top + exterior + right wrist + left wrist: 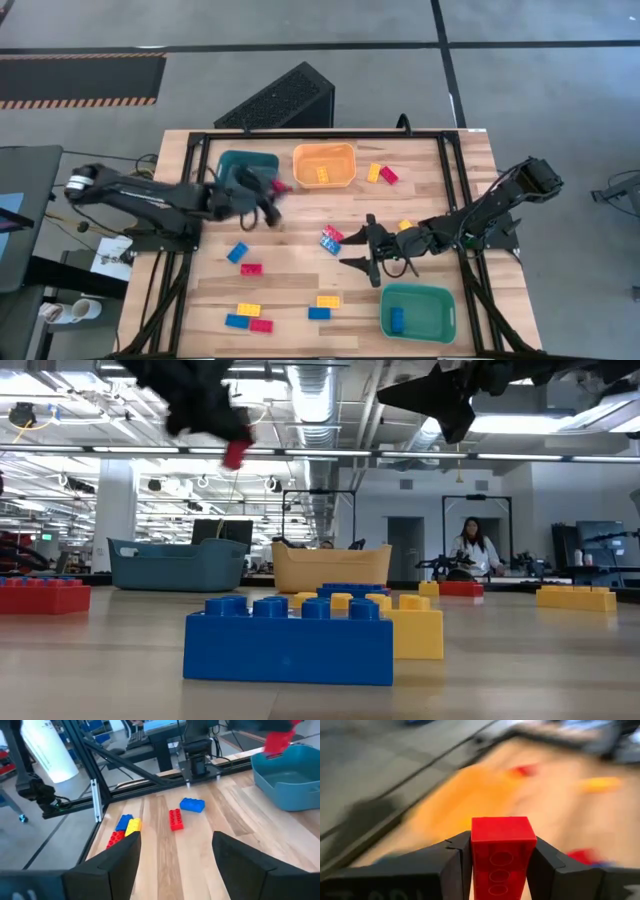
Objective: Sort & place blocks by color
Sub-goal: Put the red game piece into the blue bin
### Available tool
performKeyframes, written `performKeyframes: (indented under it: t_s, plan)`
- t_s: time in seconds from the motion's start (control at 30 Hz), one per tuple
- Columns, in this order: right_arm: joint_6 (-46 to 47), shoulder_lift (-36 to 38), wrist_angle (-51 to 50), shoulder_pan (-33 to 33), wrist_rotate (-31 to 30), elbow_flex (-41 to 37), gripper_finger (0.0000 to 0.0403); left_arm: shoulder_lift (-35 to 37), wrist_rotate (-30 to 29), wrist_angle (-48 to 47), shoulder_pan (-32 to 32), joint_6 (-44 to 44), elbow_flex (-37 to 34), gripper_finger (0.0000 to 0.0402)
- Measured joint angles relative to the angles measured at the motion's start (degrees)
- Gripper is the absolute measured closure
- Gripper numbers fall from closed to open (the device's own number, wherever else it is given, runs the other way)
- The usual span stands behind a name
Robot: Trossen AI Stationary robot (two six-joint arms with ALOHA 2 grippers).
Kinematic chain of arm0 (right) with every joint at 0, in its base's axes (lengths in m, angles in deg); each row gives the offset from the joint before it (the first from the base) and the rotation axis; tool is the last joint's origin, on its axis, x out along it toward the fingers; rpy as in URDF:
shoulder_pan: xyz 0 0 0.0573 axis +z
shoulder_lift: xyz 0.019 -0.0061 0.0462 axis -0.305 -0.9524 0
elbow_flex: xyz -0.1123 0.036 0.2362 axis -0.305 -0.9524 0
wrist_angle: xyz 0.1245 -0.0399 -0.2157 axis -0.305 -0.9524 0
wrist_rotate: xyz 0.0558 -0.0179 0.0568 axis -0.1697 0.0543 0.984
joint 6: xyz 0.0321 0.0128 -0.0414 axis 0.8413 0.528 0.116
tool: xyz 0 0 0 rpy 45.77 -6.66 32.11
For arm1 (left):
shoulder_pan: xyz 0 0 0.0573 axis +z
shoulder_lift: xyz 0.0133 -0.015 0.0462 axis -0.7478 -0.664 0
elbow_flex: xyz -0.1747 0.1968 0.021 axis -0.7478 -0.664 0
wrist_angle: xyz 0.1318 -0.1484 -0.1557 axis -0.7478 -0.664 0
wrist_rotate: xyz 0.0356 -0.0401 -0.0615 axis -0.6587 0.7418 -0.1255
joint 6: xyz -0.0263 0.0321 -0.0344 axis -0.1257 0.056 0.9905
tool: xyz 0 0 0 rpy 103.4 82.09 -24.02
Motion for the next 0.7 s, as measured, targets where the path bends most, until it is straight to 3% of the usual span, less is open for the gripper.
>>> performKeyframes:
  t_s: [0.1,0.23,0.7]
  plan:
    - [-0.02,-0.09,-0.07,-0.02,-0.02,0.0,0.0133,3.46,-1.2,-11.32,5.74,4.72,0.0,0.0302]
    - [0.11,-0.7,-0.27,-0.46,-0.02,-0.02,0.0133,4.69,1.24,-19.64,12.96,6.61,0.0,0.0302]
    - [0.33,-0.68,-0.95,-0.35,0.01,0.02,0.0133,-2.81,9.61,-19.81,27.26,-1.85,-0.02,0.0298]
